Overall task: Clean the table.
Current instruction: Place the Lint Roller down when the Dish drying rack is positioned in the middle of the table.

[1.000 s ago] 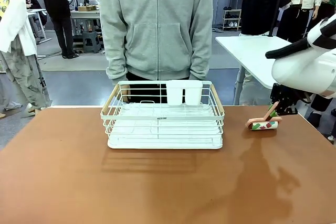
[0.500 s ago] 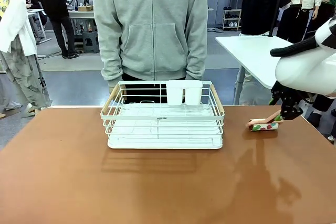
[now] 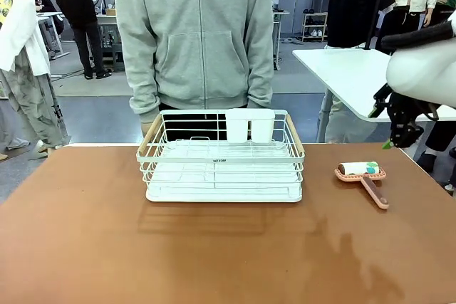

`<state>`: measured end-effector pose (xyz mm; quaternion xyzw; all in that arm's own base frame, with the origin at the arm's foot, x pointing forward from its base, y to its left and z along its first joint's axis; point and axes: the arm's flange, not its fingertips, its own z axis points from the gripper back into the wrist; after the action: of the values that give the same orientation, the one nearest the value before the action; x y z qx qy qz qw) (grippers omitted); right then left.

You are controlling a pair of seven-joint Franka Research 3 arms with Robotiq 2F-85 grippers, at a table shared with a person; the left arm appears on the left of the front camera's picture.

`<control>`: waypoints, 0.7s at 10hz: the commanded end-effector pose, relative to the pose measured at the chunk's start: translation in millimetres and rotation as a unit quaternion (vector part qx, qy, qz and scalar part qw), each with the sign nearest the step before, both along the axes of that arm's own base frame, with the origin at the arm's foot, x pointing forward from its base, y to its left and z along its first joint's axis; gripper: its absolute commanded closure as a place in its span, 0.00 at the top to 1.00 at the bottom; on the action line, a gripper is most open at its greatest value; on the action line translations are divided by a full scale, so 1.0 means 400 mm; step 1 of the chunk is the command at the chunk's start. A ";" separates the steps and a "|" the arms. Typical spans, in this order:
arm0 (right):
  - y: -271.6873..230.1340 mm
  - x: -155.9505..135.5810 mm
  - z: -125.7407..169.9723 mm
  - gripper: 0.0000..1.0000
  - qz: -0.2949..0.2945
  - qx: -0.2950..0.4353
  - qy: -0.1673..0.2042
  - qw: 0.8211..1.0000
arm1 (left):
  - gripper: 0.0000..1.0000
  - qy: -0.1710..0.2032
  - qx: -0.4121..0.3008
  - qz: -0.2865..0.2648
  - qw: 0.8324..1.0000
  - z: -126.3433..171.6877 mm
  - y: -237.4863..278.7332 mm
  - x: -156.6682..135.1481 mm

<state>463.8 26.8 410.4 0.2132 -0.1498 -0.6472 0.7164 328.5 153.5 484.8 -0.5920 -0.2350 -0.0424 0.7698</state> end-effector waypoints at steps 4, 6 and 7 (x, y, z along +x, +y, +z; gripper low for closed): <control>0.007 -0.039 0.046 1.00 0.025 -0.010 -0.015 1.000 | 1.00 -0.011 -0.010 -0.002 1.000 0.004 0.002 -0.004; 0.012 -0.030 0.057 1.00 0.007 0.001 -0.020 1.000 | 1.00 -0.011 -0.010 -0.002 1.000 0.004 0.002 -0.004; 0.012 -0.030 0.057 1.00 0.007 0.001 -0.020 1.000 | 1.00 -0.011 -0.010 -0.002 1.000 0.004 0.002 -0.004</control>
<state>452.3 30.1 432.4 0.2258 -0.1631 -0.6367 0.7190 328.5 153.5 484.9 -0.5920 -0.2350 -0.0424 0.7698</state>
